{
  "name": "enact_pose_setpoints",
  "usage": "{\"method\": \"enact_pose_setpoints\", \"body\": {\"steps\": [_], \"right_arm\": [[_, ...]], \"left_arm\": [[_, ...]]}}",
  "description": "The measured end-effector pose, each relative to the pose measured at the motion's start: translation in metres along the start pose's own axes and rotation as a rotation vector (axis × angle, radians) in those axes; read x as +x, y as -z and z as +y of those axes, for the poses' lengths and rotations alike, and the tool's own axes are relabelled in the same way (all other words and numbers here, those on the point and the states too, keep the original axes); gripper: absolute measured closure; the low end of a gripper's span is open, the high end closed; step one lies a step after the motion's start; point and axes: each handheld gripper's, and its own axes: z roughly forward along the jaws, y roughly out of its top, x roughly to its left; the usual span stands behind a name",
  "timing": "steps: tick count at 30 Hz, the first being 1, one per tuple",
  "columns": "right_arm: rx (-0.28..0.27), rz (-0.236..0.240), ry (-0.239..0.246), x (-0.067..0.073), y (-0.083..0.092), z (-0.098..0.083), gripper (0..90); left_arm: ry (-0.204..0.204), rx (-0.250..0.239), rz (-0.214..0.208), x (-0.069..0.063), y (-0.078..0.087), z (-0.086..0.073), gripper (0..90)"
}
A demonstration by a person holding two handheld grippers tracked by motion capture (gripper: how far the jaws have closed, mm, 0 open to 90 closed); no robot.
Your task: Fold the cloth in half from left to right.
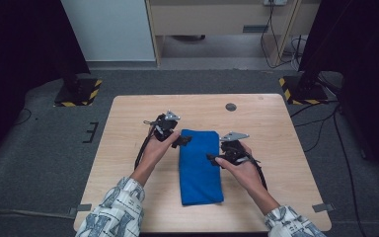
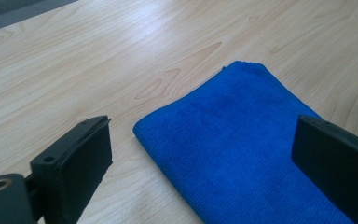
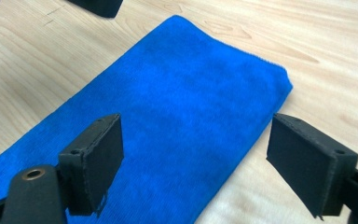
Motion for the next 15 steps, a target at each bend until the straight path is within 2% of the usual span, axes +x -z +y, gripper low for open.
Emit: {"method": "enact_pose_setpoints", "body": {"steps": [4, 7, 11, 13, 15], "right_arm": [[-0.02, -0.006, 0.0, -0.005, -0.004, 0.009, 19.9], [-0.04, -0.013, -0.025, -0.009, -0.007, 0.012, 22.6], [-0.049, -0.021, -0.037, -0.013, -0.011, 0.018, 27.7], [-0.049, -0.024, -0.027, -0.015, -0.013, 0.023, 30.5], [-0.05, -0.036, -0.021, -0.018, -0.016, 0.028, 34.7]], "left_arm": [[0.015, -0.013, -0.006, 0.003, 0.0, 0.0, 8.2], [0.028, -0.015, -0.008, 0.006, -0.001, -0.001, 10.1], [0.022, -0.019, 0.009, 0.009, -0.002, -0.001, 13.7], [0.015, -0.023, 0.029, 0.01, -0.003, -0.002, 15.1], [0.013, -0.017, 0.031, 0.011, -0.005, -0.002, 15.4]]}}
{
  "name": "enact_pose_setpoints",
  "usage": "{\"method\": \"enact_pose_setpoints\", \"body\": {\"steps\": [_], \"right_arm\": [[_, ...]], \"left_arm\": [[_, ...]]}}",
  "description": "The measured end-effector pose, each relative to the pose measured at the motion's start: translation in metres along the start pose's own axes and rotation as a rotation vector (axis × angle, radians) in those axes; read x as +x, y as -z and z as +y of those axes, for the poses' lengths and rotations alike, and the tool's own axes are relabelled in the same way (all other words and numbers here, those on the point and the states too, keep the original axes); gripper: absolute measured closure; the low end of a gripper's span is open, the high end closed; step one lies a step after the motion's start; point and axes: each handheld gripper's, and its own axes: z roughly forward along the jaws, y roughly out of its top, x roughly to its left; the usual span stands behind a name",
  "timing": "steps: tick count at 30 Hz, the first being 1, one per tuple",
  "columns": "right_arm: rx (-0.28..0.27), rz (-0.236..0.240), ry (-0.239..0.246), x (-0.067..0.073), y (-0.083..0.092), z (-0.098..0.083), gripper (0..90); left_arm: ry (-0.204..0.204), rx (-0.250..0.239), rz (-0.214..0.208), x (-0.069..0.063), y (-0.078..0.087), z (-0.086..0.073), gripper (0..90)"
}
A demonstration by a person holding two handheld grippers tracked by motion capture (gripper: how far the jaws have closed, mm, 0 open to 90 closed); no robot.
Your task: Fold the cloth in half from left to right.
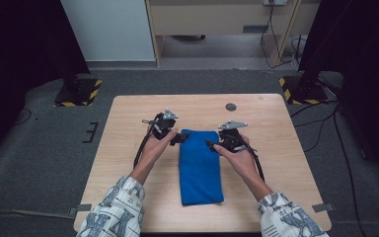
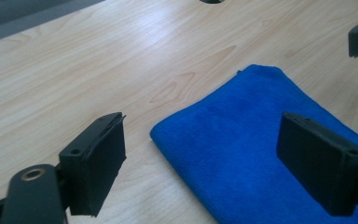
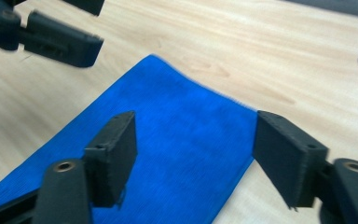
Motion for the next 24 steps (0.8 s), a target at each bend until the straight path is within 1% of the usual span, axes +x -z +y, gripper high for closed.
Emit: {"method": "enact_pose_setpoints", "body": {"steps": [2, 4, 6, 8, 10, 11, 13, 16, 17, 19, 21, 24], "right_arm": [[-0.005, -0.005, -0.005, -0.005, -0.003, 0.006, 37.7], [-0.004, -0.014, 0.007, -0.009, -0.007, 0.01, 39.9], [0.002, -0.022, 0.003, -0.012, -0.011, 0.012, 42.5], [0.015, -0.026, 0.013, -0.014, -0.016, 0.013, 43.0], [0.02, -0.018, 0.017, -0.015, -0.021, 0.014, 42.8], [0.022, -0.011, 0.015, -0.015, -0.023, 0.014, 42.5], [0.028, -0.005, 0.026, -0.015, -0.028, 0.015, 42.1], [0.043, -0.014, 0.04, -0.015, -0.034, 0.017, 44.6], [0.048, -0.019, 0.047, -0.016, -0.036, 0.018, 46.2], [0.058, -0.027, 0.043, -0.019, -0.039, 0.019, 47.7], [0.06, -0.031, 0.036, -0.023, -0.041, 0.019, 49.6], [0.049, -0.031, 0.001, -0.031, -0.045, 0.018, 53.6]], "left_arm": [[-0.008, 0.006, 0.017, 0.001, -0.002, -0.001, 15.4], [-0.007, 0.006, 0.024, 0.001, -0.003, -0.001, 15.5], [0.001, -0.005, 0.017, 0.002, -0.003, -0.001, 15.7], [0.014, -0.014, 0.001, 0.002, -0.002, 0.0, 16.0], [0.026, -0.009, -0.015, 0.004, -0.003, 0.0, 17.5], [0.031, -0.004, -0.014, 0.005, -0.004, 0.0, 18.6], [0.04, 0.006, -0.01, 0.007, -0.007, -0.002, 19.3], [0.034, 0.023, 0.003, 0.009, -0.01, -0.004, 21.2], [0.039, 0.025, 0.0, 0.009, -0.011, -0.005, 21.2], [0.057, 0.025, 0.005, 0.01, -0.013, -0.006, 21.2], [0.052, 0.026, 0.001, 0.011, -0.014, -0.006, 21.2], [0.05, 0.033, -0.001, 0.012, -0.017, -0.007, 22.3]]}}
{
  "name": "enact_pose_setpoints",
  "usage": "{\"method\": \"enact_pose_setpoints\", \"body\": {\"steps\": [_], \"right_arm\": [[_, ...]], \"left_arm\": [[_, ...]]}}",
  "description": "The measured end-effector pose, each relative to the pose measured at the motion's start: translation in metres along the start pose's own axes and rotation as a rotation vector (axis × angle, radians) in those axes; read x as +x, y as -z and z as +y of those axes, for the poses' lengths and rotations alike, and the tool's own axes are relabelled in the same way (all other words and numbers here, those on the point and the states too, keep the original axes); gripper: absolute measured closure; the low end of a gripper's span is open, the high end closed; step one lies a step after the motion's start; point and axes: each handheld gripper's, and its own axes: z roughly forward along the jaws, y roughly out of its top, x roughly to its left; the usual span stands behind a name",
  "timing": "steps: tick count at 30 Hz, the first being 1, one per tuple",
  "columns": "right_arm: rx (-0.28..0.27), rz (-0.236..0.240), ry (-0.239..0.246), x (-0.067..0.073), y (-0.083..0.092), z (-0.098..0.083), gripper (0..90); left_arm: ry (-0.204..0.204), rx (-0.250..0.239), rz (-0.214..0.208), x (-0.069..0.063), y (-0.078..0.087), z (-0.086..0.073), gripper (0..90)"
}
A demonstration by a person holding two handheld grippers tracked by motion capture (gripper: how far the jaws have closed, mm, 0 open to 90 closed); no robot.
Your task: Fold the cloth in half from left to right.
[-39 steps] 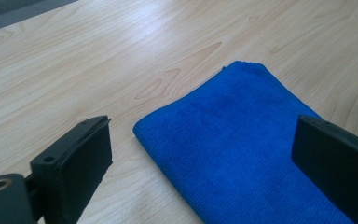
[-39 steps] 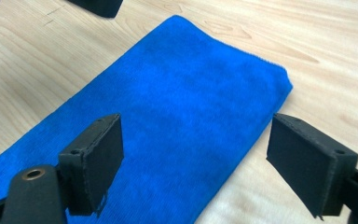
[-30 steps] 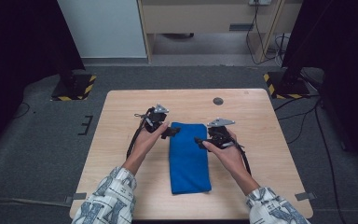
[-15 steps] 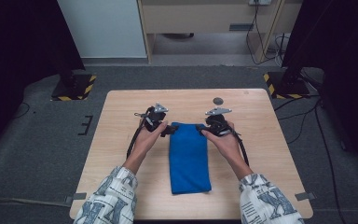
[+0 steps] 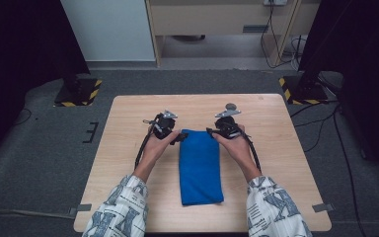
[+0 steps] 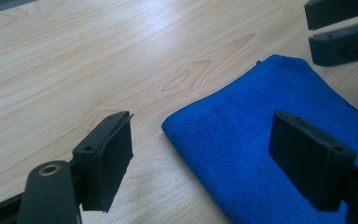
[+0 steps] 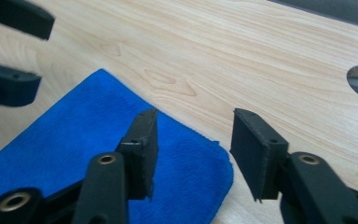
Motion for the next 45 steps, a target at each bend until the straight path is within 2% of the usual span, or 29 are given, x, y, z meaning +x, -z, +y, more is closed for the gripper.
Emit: {"method": "enact_pose_setpoints", "body": {"steps": [6, 9, 14, 17, 25, 28, 32, 35, 39, 43, 45], "right_arm": [[0.025, 0.006, -0.007, -0.005, -0.007, -0.004, 55.7], [0.037, 0.006, -0.014, -0.006, -0.008, -0.005, 53.7], [0.067, -0.003, -0.021, -0.008, -0.015, -0.01, 48.3], [0.075, 0.001, -0.031, -0.01, -0.02, -0.012, 45.1], [0.105, 0.021, -0.046, -0.01, -0.036, -0.014, 42.0], [0.109, 0.022, -0.039, -0.008, -0.038, -0.015, 41.5], [0.114, 0.002, -0.007, -0.005, -0.038, -0.015, 41.7], [0.109, 0.005, 0.002, -0.002, -0.039, -0.015, 46.2], [0.107, 0.031, 0.048, 0.006, -0.039, -0.015, 66.3], [0.114, 0.066, 0.036, 0.008, -0.038, -0.014, 81.4], [0.103, 0.068, 0.048, 0.008, -0.038, -0.015, 84.7]], "left_arm": [[-0.009, 0.012, 0.002, 0.001, -0.007, -0.001, 24.8], [-0.02, 0.033, 0.007, 0.002, -0.014, -0.003, 27.3], [-0.012, 0.039, 0.01, 0.0, -0.025, -0.005, 30.6], [-0.033, 0.059, 0.029, -0.002, -0.03, -0.006, 31.6], [-0.011, 0.073, 0.034, 0.005, -0.035, -0.011, 35.0], [0.006, 0.073, 0.028, 0.006, -0.037, -0.012, 35.7], [-0.017, 0.084, 0.034, 0.002, -0.04, -0.013, 36.3], [-0.027, 0.087, 0.023, 0.0, -0.04, -0.012, 41.4], [-0.045, 0.072, 0.001, -0.004, -0.039, -0.014, 54.1], [-0.047, 0.065, -0.018, -0.007, -0.038, -0.015, 68.2], [-0.043, 0.061, -0.026, -0.009, -0.039, -0.015, 75.7]]}}
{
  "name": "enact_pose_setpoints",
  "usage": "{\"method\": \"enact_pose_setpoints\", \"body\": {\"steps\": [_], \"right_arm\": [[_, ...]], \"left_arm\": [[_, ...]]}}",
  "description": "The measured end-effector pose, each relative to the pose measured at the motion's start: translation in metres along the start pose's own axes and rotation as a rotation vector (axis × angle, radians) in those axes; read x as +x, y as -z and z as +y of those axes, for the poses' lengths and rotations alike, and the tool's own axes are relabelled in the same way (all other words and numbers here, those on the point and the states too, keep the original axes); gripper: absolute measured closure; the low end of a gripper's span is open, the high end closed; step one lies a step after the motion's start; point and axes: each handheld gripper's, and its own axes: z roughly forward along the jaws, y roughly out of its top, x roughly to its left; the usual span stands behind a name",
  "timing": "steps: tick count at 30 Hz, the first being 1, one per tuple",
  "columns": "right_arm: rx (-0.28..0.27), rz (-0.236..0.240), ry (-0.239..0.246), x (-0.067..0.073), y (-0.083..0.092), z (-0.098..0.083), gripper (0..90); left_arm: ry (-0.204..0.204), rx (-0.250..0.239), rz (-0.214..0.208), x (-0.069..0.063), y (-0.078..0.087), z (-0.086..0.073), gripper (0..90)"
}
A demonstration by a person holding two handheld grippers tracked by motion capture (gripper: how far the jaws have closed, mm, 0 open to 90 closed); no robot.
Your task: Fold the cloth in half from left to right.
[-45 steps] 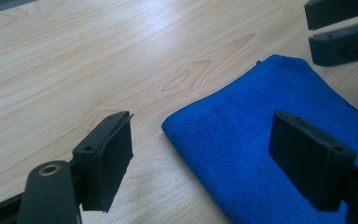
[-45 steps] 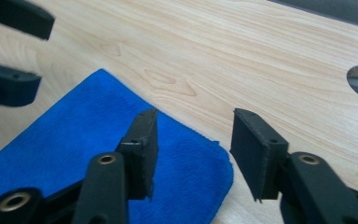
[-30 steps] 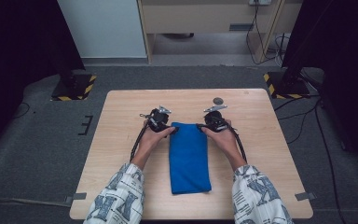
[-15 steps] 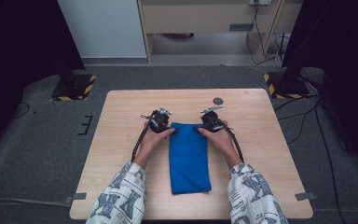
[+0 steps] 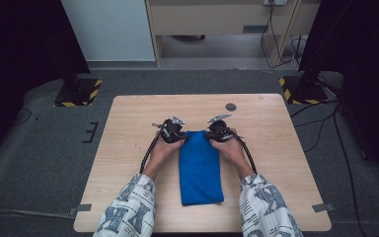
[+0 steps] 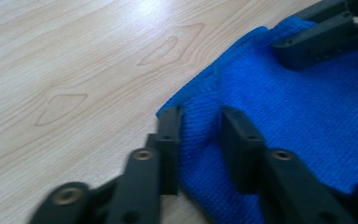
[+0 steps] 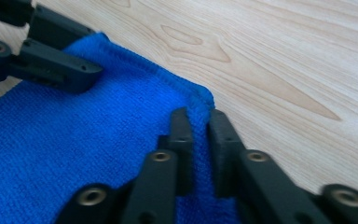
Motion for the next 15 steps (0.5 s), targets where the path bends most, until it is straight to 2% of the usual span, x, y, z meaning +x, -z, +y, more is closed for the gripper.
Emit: {"method": "enact_pose_setpoints", "body": {"steps": [3, 7, 9, 12, 15], "right_arm": [[-0.007, 0.003, -0.009, 0.0, 0.001, -0.002, 85.6], [-0.021, 0.011, -0.019, -0.003, 0.007, -0.001, 86.1], [-0.058, 0.027, -0.056, -0.006, 0.014, 0.0, 86.2], [-0.058, 0.024, -0.036, -0.007, 0.021, 0.001, 86.2], [-0.073, 0.026, -0.041, -0.008, 0.026, 0.004, 86.2]], "left_arm": [[-0.007, 0.002, 0.0, -0.002, 0.0, 0.001, 81.7], [-0.003, -0.007, 0.003, -0.005, 0.0, 0.004, 83.7], [-0.006, -0.017, 0.006, -0.007, 0.001, 0.006, 84.3], [-0.01, -0.032, 0.008, -0.01, 0.003, 0.01, 84.5], [0.006, -0.057, -0.003, -0.01, 0.007, 0.014, 84.8]]}}
